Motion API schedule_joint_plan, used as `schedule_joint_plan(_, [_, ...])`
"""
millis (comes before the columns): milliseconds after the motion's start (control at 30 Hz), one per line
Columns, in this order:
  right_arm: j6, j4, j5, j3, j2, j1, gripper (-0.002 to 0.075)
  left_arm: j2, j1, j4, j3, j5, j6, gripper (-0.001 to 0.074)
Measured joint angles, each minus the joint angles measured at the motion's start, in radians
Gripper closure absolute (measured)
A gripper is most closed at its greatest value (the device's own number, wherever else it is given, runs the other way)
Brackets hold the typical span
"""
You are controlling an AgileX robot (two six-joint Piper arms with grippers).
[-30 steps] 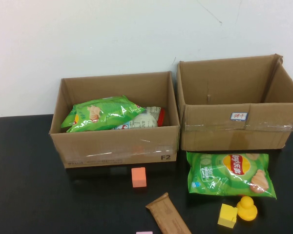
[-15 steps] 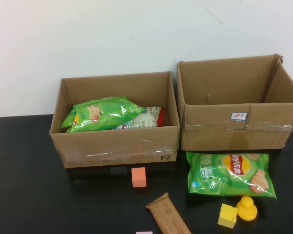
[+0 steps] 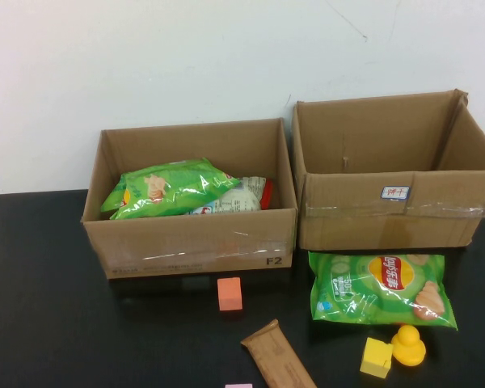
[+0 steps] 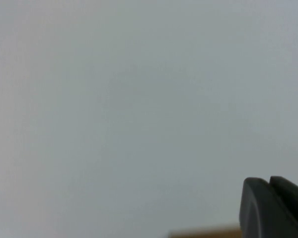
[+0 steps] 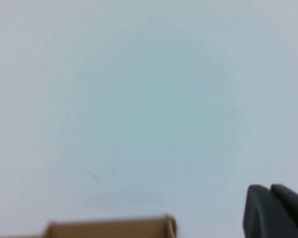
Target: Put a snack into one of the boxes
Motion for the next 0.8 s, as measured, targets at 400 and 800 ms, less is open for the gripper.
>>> schedule_joint_plan(400, [-0.013,0.013,0.447,-0.173,0.387,0.002,0.0728,0.232,0.0,-0.302,-0.156,0.675,-0.005,0.0736])
schedule_joint_plan(800, [-0.013,0.013,0.457,-0.173,0.609,0.002,0.0728,0.254,0.0,-0.316,-0.157,0.682,0.005,0.0736])
